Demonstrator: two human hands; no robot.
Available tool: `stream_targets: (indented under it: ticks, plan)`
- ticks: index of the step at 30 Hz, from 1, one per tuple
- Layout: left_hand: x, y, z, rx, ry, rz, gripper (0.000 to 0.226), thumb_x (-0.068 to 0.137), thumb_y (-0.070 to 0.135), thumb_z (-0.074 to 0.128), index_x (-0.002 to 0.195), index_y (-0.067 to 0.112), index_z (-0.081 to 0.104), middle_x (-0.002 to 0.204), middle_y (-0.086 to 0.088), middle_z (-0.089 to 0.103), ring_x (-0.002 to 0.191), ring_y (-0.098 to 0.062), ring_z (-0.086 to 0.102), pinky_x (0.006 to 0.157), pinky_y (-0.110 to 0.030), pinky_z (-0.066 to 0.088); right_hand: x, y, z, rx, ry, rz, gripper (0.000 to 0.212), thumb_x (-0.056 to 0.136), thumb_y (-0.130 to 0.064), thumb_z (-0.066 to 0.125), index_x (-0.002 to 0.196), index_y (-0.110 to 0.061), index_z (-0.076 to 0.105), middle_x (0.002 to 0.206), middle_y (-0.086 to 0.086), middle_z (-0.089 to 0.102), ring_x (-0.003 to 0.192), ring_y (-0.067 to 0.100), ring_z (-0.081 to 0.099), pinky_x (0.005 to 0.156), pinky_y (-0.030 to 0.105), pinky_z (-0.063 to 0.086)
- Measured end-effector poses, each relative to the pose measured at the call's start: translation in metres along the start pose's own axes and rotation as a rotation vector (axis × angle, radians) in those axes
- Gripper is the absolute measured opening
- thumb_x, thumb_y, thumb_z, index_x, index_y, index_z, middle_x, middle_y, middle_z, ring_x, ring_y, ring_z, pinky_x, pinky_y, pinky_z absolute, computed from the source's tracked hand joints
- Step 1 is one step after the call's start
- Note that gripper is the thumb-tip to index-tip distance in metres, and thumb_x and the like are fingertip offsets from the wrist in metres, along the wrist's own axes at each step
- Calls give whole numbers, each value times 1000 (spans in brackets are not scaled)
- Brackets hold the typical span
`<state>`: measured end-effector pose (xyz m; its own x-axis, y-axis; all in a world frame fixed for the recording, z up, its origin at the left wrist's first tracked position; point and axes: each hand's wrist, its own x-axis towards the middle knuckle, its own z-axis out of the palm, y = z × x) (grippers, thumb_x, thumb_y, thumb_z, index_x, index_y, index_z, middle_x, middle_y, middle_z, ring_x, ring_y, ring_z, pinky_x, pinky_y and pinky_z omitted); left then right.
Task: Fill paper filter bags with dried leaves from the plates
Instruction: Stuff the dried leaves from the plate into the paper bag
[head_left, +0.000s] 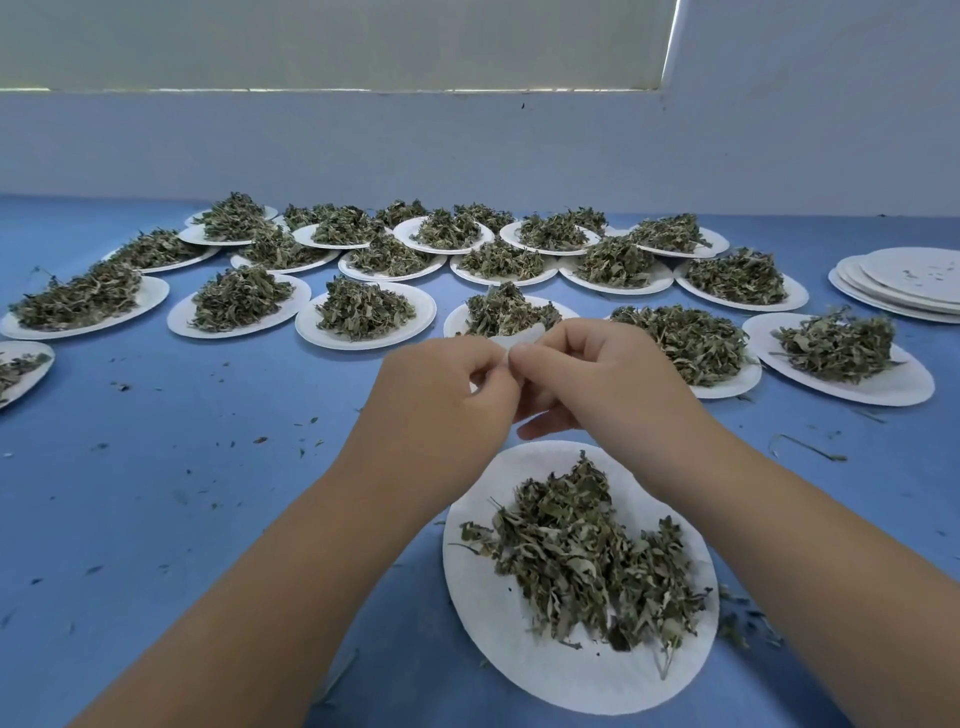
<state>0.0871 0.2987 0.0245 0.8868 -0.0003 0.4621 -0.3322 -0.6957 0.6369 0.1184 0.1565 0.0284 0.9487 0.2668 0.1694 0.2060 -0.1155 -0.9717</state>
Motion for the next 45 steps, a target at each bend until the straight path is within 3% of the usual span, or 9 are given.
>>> stream_targets:
  ticks: [7, 12, 18, 24, 30, 33, 37, 39, 45]
  plan:
    - [-2, 1, 2, 9, -15, 50, 28, 91, 16, 54, 69, 3, 64, 59, -7, 54, 50, -7, 38, 47, -15, 28, 1, 1, -3, 53, 19, 85, 19, 79, -6, 65, 82, 12, 62, 61, 10, 65, 58, 23, 64, 65, 36, 60]
    - [-3, 0, 4, 31, -34, 55, 27, 91, 17, 55, 73, 0, 66, 64, -14, 58, 62, -20, 43, 50, -25, 29, 1, 1, -4, 34, 8, 116, 8, 78, -2, 65, 77, 6, 66, 65, 15, 69, 58, 24, 66, 65, 37, 61]
    - [-1, 0, 4, 35, 28, -74, 22, 88, 17, 54, 69, 7, 62, 64, -9, 58, 48, -10, 37, 44, -22, 32, 2, 1, -3, -129, 68, 9, 9, 76, 4, 63, 75, -4, 59, 55, 4, 65, 57, 22, 70, 60, 35, 61]
    - [0, -3, -4, 112, -35, -187, 13, 78, 25, 62, 69, 25, 54, 72, 6, 57, 49, 0, 46, 43, -16, 30, 3, 1, 1, -194, 49, 0, 22, 75, 3, 61, 93, -5, 53, 88, 26, 65, 61, 24, 70, 68, 48, 60]
    - [2, -9, -12, 235, 72, -278, 10, 88, 21, 48, 79, 19, 45, 69, -2, 52, 51, -16, 46, 42, -26, 33, 0, 3, 1, -323, -39, -15, 25, 76, -5, 60, 93, -20, 49, 63, 1, 57, 62, 18, 70, 66, 52, 57]
    - [4, -8, -18, 211, 89, -255, 8, 92, 21, 47, 84, 20, 45, 71, -4, 55, 55, -19, 50, 43, -31, 42, -2, 3, 3, -331, -57, -16, 23, 78, -10, 58, 94, -22, 48, 59, -5, 56, 61, 16, 69, 66, 51, 55]
    - [-1, 1, -16, 176, 11, -123, 11, 94, 22, 49, 84, 20, 44, 63, -2, 52, 52, -20, 47, 45, -32, 38, -2, 1, 8, -296, -45, 38, 18, 82, -22, 54, 99, -25, 52, 74, 2, 69, 58, 13, 69, 68, 48, 58]
    - [-5, 7, -13, 179, 13, -78, 11, 94, 22, 47, 85, 19, 42, 60, -1, 50, 54, -22, 48, 49, -38, 42, -2, 0, 8, -292, -24, 43, 17, 84, -21, 53, 101, -23, 54, 70, 2, 71, 57, 15, 69, 68, 45, 58]
    - [-9, 16, -17, 323, 202, -110, 10, 88, 30, 38, 89, 20, 37, 56, 2, 47, 49, -17, 44, 45, -29, 24, -3, 0, 10, -198, -110, 96, 25, 85, -4, 49, 107, -16, 53, 63, 4, 71, 56, 17, 68, 54, 31, 55]
